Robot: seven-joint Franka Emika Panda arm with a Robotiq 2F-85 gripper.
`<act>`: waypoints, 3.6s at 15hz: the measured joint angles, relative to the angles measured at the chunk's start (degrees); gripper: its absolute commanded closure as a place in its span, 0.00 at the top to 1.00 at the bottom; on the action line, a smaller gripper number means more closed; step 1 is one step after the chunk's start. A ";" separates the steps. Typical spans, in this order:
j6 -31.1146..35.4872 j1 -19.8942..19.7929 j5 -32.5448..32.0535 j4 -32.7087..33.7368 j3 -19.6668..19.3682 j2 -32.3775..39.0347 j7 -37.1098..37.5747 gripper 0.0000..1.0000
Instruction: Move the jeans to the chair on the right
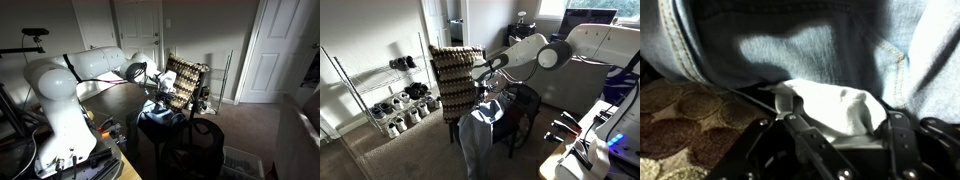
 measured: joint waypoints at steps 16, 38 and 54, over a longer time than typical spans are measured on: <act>1.14 3.98 -5.37 -10.60 -5.04 -10.49 0.45 0.03; 18.44 9.18 -15.60 -42.01 -7.84 -33.08 5.85 0.03; 38.43 -4.86 -9.51 -73.57 6.47 -56.84 3.68 0.03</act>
